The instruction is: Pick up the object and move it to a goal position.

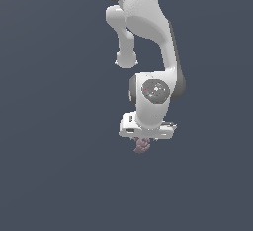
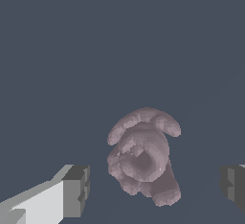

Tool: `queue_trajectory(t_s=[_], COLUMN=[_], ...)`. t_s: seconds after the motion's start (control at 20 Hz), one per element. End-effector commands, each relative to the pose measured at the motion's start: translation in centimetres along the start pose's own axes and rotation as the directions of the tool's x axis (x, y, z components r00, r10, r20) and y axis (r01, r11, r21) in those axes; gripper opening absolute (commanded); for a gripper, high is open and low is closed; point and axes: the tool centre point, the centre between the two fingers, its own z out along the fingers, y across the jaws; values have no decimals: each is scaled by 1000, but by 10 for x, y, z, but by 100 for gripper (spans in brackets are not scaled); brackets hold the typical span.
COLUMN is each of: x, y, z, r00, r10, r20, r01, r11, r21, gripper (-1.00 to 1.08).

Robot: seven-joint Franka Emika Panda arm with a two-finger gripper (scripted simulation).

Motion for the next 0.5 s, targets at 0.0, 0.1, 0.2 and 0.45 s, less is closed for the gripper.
queue_trajectory(t_s=[0.0, 0.1, 0.2, 0.45], x=[0, -1, -1, -1], y=[0, 0, 0, 0], z=[8, 17, 30, 47], r00=[1000, 1000, 1000, 1000], r10=[0, 1, 1, 2], r20=[1, 1, 1, 0], r01=[0, -1, -1, -2], r11=[1000, 1000, 1000, 1000], r21=[0, 0, 0, -1], gripper=[100, 100, 100, 100])
